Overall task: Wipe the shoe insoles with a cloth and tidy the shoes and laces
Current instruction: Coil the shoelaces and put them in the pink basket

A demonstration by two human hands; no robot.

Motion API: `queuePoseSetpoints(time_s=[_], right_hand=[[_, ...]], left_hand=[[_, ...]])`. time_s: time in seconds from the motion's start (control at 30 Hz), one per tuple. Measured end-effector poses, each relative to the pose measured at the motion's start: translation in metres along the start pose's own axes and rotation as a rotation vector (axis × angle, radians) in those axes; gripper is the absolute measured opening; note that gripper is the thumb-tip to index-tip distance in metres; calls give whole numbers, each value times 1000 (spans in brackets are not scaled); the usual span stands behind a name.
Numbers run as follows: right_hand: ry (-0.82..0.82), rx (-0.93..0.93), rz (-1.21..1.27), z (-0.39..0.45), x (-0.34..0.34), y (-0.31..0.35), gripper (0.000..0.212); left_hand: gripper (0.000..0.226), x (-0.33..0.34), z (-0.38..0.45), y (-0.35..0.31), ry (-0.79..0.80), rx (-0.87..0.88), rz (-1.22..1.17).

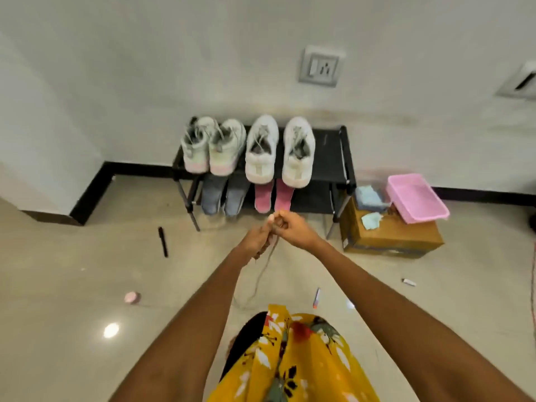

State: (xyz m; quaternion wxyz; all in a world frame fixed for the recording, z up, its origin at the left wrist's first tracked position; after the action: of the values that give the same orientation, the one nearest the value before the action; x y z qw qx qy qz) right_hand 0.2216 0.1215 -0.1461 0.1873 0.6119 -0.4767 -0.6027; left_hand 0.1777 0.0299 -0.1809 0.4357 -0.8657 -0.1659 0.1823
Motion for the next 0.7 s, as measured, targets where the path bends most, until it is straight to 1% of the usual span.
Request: queuePoseSetpoints(time_s=[0.07, 0.17, 0.3, 0.37, 0.43, 0.5, 0.53, 0.6, 0.67, 0.7], right_hand=[[-66, -40, 25, -27, -31, 46, 12], [-147, -92, 27, -66, -68, 98, 14], [-319, -116, -31, -114, -95, 139, 15], [-377, -121, 31, -135, -98, 154, 18], [-343, -128, 123, -154, -92, 168, 18], [-247, -131, 100, -167, -80, 178, 17], [-206, -123, 59, -170, -76, 179, 21], [-114, -101, -42, -175, -70, 181, 26], [-5, -99, -123, -181, -69, 188, 23], [21, -107, -158, -186, -73, 194, 22]], left_hand=[[53, -11, -39, -47, 0, 83, -7], [47, -15, -89, -101, 96, 185, -83], [33, -6, -155, -153, 241, 364, -192], [27, 1, -180, -168, 309, 420, -260], [24, 8, -198, -178, 363, 446, -368], [23, 8, -208, -185, 339, 468, -477], [24, 7, -211, -189, 304, 484, -516], [27, 2, -211, -195, 185, 530, -557], [25, -4, -212, -199, 49, 547, -567], [25, -6, -213, -200, 7, 557, -519]])
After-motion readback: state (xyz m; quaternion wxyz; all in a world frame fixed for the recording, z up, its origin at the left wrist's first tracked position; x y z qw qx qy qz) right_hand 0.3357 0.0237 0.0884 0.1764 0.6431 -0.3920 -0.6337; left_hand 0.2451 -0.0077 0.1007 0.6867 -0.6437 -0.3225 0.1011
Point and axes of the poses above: each hand's wrist, its own z-axis towards the middle knuckle, its own x-axis out of the palm, y = z × x, the point moved 8 cm from there along z, towards the middle knuckle, and after that the axes turned 5 degrees about y, right-handed, at the moved point
